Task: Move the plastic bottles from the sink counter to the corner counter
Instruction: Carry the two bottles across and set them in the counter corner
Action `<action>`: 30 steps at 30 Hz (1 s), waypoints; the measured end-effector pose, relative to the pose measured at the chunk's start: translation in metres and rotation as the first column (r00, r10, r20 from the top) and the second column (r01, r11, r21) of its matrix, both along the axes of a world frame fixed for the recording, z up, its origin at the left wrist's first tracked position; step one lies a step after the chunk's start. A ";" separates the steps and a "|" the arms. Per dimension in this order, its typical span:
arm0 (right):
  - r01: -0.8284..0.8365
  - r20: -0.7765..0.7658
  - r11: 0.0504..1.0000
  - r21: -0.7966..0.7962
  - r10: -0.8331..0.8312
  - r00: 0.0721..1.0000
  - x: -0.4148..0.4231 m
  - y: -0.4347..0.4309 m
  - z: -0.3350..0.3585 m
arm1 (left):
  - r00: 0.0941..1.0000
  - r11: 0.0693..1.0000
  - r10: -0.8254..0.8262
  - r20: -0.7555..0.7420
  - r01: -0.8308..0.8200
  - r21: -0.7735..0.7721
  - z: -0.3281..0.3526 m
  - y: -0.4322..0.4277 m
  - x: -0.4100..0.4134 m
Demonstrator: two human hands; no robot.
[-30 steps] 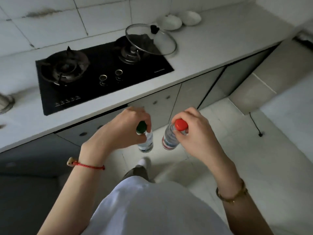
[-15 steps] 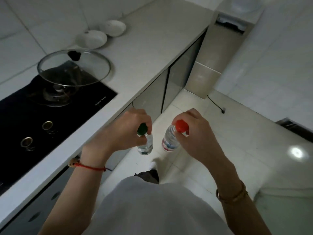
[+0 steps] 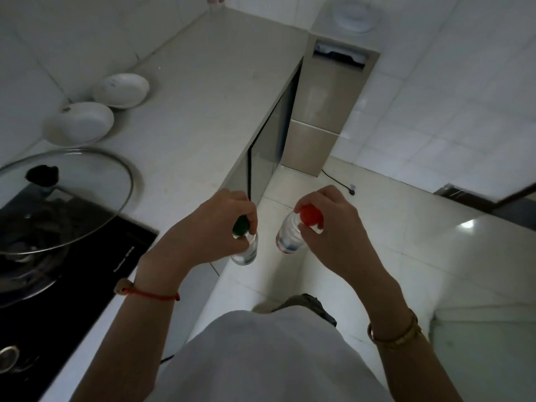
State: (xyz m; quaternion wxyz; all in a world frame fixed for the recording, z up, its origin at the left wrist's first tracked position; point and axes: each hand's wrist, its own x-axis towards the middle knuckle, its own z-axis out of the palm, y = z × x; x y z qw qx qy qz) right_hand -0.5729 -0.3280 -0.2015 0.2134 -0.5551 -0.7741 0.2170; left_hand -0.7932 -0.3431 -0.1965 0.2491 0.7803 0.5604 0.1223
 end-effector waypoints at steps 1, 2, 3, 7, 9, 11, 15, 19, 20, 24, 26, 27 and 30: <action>0.006 0.003 1.000 -0.014 -0.006 1.000 0.000 0.008 -0.001 | 1.000 1.000 -0.005 0.001 0.005 -0.003 -0.001 0.010 -0.001; 0.012 0.007 1.000 -0.020 -0.012 1.000 -0.001 0.016 -0.003 | 1.000 1.000 -0.010 0.003 0.010 -0.008 -0.002 0.019 -0.001; 0.019 0.009 1.000 -0.020 -0.019 1.000 -0.001 0.025 -0.005 | 1.000 1.000 -0.014 0.004 0.014 -0.012 -0.003 0.029 -0.002; 0.027 -0.003 0.999 -0.034 -0.028 1.000 0.003 0.059 -0.011 | 1.000 1.000 -0.020 0.010 0.020 -0.010 -0.008 0.067 -0.001; 0.026 -0.007 0.999 -0.038 -0.026 1.000 0.006 0.080 -0.014 | 1.000 1.000 -0.023 0.015 0.023 -0.011 -0.010 0.086 0.002; 0.030 -0.006 0.999 -0.027 -0.030 1.000 0.010 0.103 -0.015 | 1.000 0.999 -0.025 0.016 0.026 -0.020 -0.013 0.108 0.006; 0.019 0.004 1.000 -0.016 -0.019 1.000 0.019 0.157 -0.015 | 1.000 0.999 -0.010 0.014 0.010 -0.031 -0.016 0.158 0.017; -0.035 -0.003 0.999 -0.007 0.035 0.999 0.031 0.224 -0.010 | 1.000 1.000 0.019 0.010 -0.019 -0.016 -0.015 0.215 0.033; -0.045 0.003 0.999 -0.007 0.045 0.999 0.035 0.241 -0.008 | 0.999 0.999 0.031 0.017 -0.031 -0.015 -0.014 0.230 0.037; -0.095 0.022 0.995 0.013 0.094 0.995 0.049 0.311 -0.003 | 0.997 0.997 0.081 0.022 -0.080 -0.007 -0.012 0.289 0.052; -0.119 0.020 0.993 0.024 0.118 0.993 0.055 0.344 0.000 | 0.994 0.995 0.103 0.029 -0.103 0.000 -0.009 0.316 0.058; -0.130 0.017 0.991 0.030 0.130 0.991 0.058 0.360 0.002 | 0.993 0.993 0.115 0.031 -0.115 0.007 -0.008 0.330 0.061; -0.161 0.015 0.987 0.030 0.160 0.987 0.064 0.405 0.005 | 0.989 0.989 0.144 0.033 -0.145 0.028 -0.005 0.367 0.067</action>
